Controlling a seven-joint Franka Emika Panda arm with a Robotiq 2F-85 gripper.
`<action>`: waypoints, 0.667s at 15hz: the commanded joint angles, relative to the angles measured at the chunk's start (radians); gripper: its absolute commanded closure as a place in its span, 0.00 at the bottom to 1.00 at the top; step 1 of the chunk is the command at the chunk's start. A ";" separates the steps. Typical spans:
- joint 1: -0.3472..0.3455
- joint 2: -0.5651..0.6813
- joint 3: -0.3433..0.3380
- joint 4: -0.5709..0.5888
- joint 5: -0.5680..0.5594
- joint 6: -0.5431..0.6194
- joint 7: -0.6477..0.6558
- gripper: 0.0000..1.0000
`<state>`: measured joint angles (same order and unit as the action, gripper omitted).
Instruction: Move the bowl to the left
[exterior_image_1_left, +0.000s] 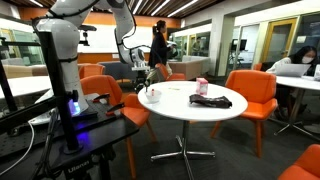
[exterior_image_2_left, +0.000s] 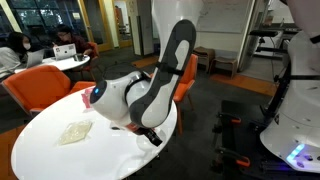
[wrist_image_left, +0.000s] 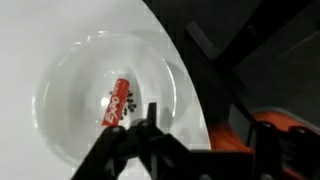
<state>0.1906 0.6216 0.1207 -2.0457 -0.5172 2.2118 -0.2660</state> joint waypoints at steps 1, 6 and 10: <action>-0.034 -0.124 0.023 -0.046 0.032 0.050 -0.036 0.00; -0.110 -0.267 0.078 -0.025 0.327 -0.073 -0.124 0.00; -0.113 -0.354 0.050 0.011 0.473 -0.142 -0.064 0.00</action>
